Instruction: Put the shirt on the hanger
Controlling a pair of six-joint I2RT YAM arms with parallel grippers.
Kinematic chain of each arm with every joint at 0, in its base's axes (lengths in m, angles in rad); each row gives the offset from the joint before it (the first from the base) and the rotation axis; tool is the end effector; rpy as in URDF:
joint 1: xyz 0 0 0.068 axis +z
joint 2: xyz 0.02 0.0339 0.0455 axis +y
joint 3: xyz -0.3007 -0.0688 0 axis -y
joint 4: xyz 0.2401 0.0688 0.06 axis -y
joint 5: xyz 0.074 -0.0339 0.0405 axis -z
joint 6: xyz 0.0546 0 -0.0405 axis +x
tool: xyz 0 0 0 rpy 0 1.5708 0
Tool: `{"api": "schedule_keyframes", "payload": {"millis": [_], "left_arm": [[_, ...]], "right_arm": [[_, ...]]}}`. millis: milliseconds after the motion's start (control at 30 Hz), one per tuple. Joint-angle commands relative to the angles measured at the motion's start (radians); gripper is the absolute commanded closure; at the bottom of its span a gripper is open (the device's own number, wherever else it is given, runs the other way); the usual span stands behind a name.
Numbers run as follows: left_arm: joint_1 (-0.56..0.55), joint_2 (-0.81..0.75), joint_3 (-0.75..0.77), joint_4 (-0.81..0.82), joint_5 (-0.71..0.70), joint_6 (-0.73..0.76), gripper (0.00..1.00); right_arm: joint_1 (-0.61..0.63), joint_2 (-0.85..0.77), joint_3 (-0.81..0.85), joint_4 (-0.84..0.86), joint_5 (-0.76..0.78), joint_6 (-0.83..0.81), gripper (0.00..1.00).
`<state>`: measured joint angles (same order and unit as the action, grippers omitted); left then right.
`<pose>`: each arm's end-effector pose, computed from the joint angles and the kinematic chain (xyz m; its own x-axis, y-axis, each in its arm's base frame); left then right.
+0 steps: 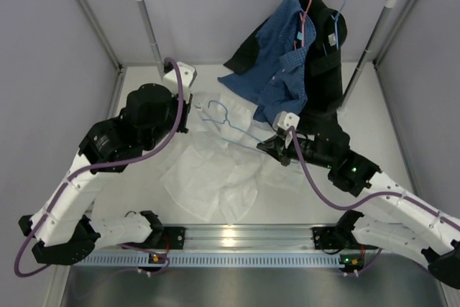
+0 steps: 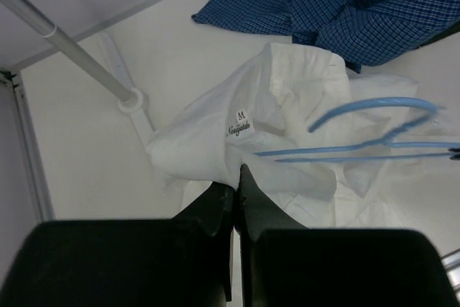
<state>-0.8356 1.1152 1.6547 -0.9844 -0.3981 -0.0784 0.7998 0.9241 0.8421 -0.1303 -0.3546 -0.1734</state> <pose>0.1331 -0.1157 0.5048 -0.3229 0.2495 -0.9129 0.4250 0.9001 0.0956 0.1295 0.1605 0.3672 0.0122 -0.2196 -0.9755 -0.9208 0.3778 -0.0966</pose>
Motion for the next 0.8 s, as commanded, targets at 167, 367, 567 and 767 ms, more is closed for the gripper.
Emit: {"api": "schedule_keyframes", "payload": {"millis": [167,367,567,767], "left_arm": [[0.176,0.182,0.189,0.084,0.444,0.133,1.00],[0.179,0.279,0.258,0.084,1.096,0.305,1.00],[0.176,0.268,0.224,0.053,1.281,0.384,1.00],[0.118,0.242,0.212,0.012,1.195,0.387,1.00]], "right_arm": [[-0.040,-0.189,-0.158,0.195,-0.018,0.081,1.00],[-0.204,-0.235,-0.149,0.198,-0.118,0.166,1.00],[-0.335,-0.196,-0.100,0.208,-0.358,0.259,1.00],[-0.346,-0.151,-0.054,0.166,-0.497,0.195,1.00]]}}
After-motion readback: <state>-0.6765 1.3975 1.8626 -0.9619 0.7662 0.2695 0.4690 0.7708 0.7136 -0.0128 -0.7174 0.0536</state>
